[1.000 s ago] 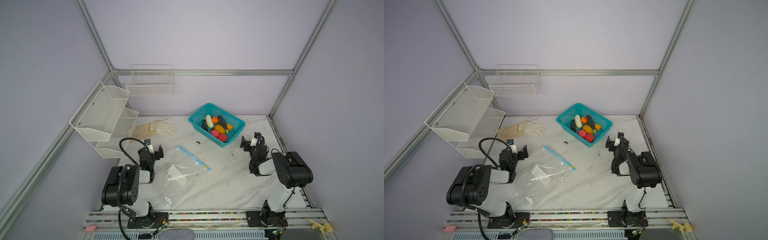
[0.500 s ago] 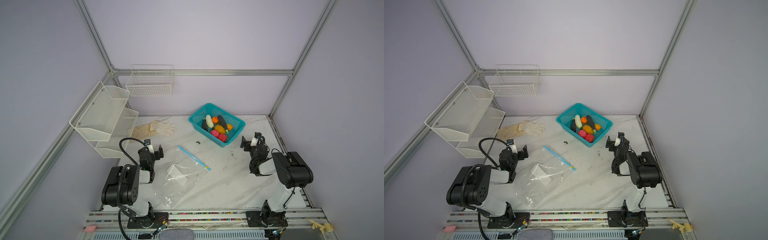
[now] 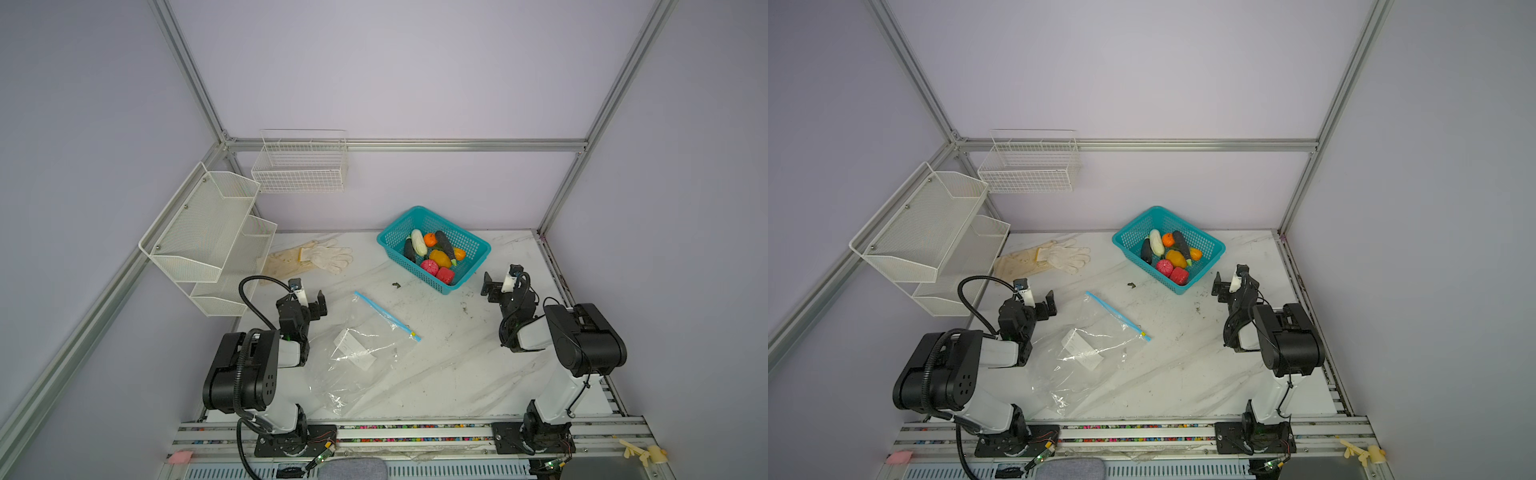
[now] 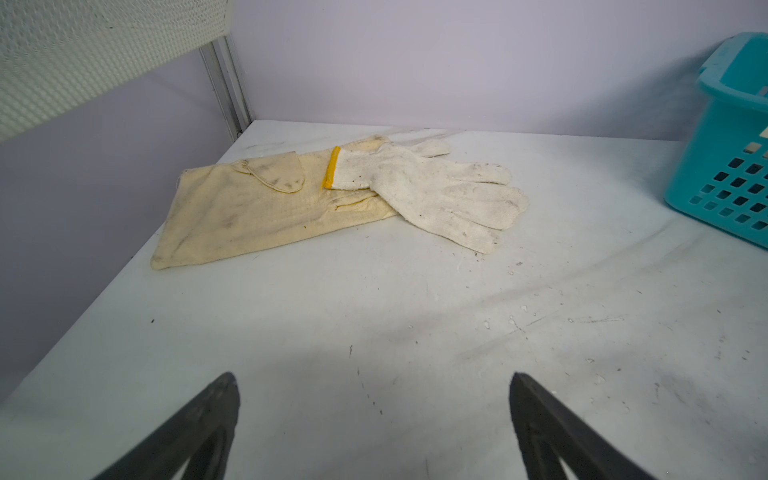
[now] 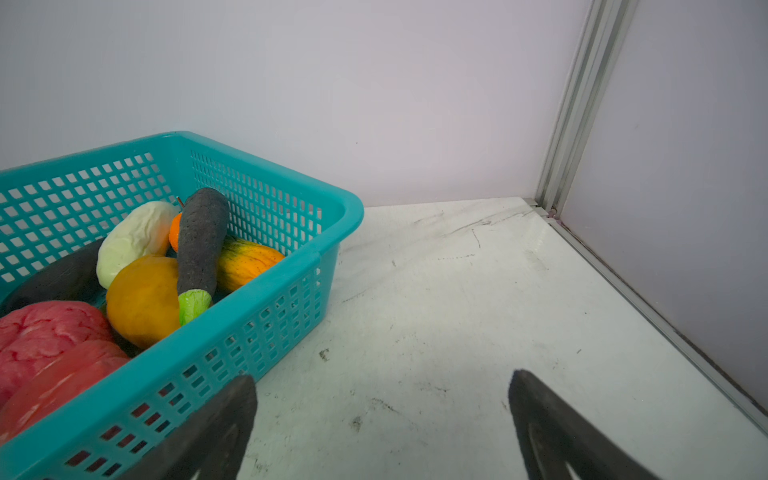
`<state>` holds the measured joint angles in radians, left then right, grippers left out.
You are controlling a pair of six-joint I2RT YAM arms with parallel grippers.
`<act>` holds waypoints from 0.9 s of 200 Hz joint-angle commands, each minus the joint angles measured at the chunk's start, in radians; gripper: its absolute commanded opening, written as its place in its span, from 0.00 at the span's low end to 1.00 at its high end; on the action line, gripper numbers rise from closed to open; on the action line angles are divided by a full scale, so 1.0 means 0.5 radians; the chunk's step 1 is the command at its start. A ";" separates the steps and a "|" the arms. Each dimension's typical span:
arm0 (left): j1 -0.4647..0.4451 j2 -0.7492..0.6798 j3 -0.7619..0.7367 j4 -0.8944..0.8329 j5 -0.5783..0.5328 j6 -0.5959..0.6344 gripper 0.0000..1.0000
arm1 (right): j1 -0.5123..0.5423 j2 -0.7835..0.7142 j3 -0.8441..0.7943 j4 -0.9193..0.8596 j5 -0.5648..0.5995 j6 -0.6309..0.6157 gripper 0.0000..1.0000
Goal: Place the food in the zip-top bag and seal the zipper
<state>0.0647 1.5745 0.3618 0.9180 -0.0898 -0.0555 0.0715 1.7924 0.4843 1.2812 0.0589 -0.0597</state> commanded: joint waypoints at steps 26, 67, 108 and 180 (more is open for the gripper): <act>-0.008 -0.013 0.020 0.066 -0.029 0.030 1.00 | -0.011 -0.014 0.013 0.027 -0.017 0.007 0.97; -0.009 -0.020 0.014 0.071 -0.026 0.025 1.00 | -0.011 -0.019 -0.011 0.064 -0.012 0.008 0.97; -0.010 -0.022 0.010 0.070 -0.025 0.025 1.00 | -0.011 -0.020 -0.016 0.075 -0.008 0.006 0.97; -0.015 -0.024 0.002 0.091 -0.035 0.025 1.00 | -0.011 -0.021 -0.014 0.076 -0.007 0.007 0.97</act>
<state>0.0639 1.5745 0.3618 0.9184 -0.0937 -0.0555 0.0715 1.7924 0.4839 1.2819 0.0593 -0.0597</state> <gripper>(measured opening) 0.999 0.974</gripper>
